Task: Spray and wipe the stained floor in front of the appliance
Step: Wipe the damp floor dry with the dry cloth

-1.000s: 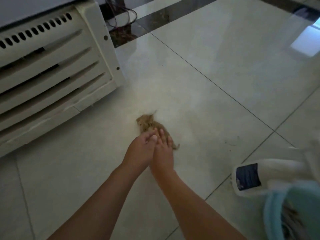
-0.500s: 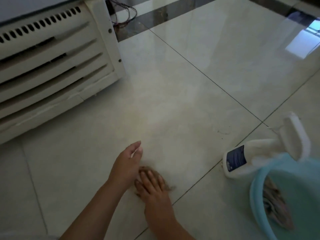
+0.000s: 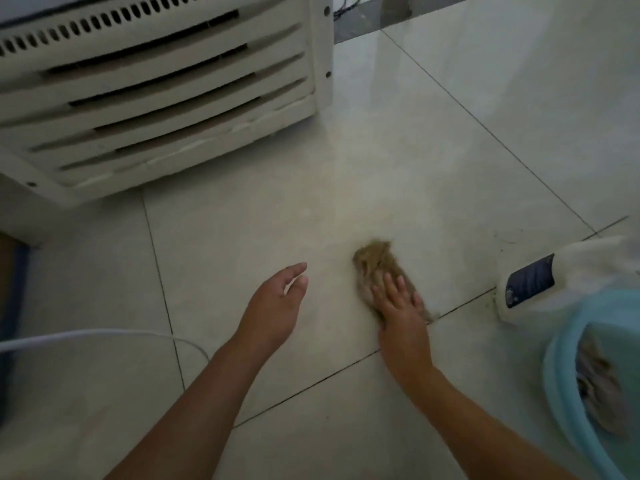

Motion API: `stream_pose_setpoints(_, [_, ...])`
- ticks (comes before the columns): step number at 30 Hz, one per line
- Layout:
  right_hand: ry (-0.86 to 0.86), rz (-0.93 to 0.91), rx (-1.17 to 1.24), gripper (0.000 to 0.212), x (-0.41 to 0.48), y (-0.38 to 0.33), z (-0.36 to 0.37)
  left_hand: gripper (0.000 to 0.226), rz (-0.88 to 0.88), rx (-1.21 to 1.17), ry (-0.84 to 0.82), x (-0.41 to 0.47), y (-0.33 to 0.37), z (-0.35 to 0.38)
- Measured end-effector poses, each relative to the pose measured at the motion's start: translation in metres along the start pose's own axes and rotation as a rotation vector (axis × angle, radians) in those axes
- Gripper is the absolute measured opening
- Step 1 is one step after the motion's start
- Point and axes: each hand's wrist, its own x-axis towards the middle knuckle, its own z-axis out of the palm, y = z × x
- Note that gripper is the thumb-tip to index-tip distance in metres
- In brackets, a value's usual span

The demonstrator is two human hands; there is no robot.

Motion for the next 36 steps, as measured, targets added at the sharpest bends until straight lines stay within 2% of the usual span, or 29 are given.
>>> stream_pose_setpoints(2, [-0.108,-0.256,0.029,0.051,-0.072,-0.027,0.021,0.035,-0.037,-0.006,0.02,-0.008,-0.013,0.001])
stream_pose_setpoints(4, [-0.231,-0.479,0.006,0.042,-0.112,-0.045,0.038,0.035,-0.072,0.005,0.041,-0.013,-0.022,0.002])
stream_pose_setpoints(6, [-0.324,-0.672,-0.026,0.048,-0.085,-0.048,0.04,0.035,-0.074,0.025,0.063,-0.013,-0.028,0.0])
stream_pose_setpoints(8, [-0.372,-0.76,-0.089,0.057,-0.011,-0.052,0.036,0.034,-0.063,0.013,0.1,-0.009,-0.033,-0.006])
stream_pose_setpoints(13, [-0.377,-0.429,-0.146,0.048,0.214,-0.06,0.036,0.034,-0.024,0.011,0.173,0.001,-0.044,-0.033])
stream_pose_setpoints(15, [-0.341,-0.318,-0.22,0.046,0.262,-0.064,0.032,0.038,-0.002,-0.033,0.183,0.003,-0.046,-0.048])
stream_pose_setpoints(17, [-0.293,-0.214,-0.269,0.05,0.271,-0.076,0.034,0.044,0.023,-0.063,0.147,0.003,-0.048,-0.059])
stream_pose_setpoints(18, [-0.288,-0.201,-0.27,0.052,0.261,-0.088,0.037,0.048,0.02,-0.07,0.127,0.002,-0.049,-0.063])
stream_pose_setpoints(20, [-0.306,-0.289,-0.254,0.056,0.227,-0.12,0.05,0.05,0.025,-0.061,0.115,-0.001,-0.051,-0.068])
stream_pose_setpoints(23, [-0.434,-0.468,-0.209,0.06,0.161,-0.171,0.076,0.046,-0.006,0.041,0.213,-0.006,-0.058,-0.08])
stream_pose_setpoints(25, [-0.562,-0.544,-0.209,0.061,0.11,-0.203,0.087,0.052,-0.162,0.094,0.301,-0.023,-0.067,-0.096])
stream_pose_setpoints(28, [-0.747,-0.656,-0.305,0.067,0.039,-0.23,0.092,0.065,-0.442,0.096,0.343,-0.068,-0.088,-0.126])
stream_pose_setpoints(32, [-0.976,-0.709,-0.408,0.07,-0.033,-0.242,0.075,0.06,-0.663,0.07,0.428,-0.135,-0.114,-0.146])
stream_pose_setpoints(34, [-0.999,-0.685,-0.363,0.065,-0.079,-0.248,0.067,0.055,-0.685,0.032,0.456,-0.164,-0.12,-0.139])
stream_pose_setpoints(36, [-0.915,-0.693,-0.255,0.06,-0.13,-0.246,0.068,0.046,-0.652,0.018,0.464,-0.179,-0.126,-0.131])
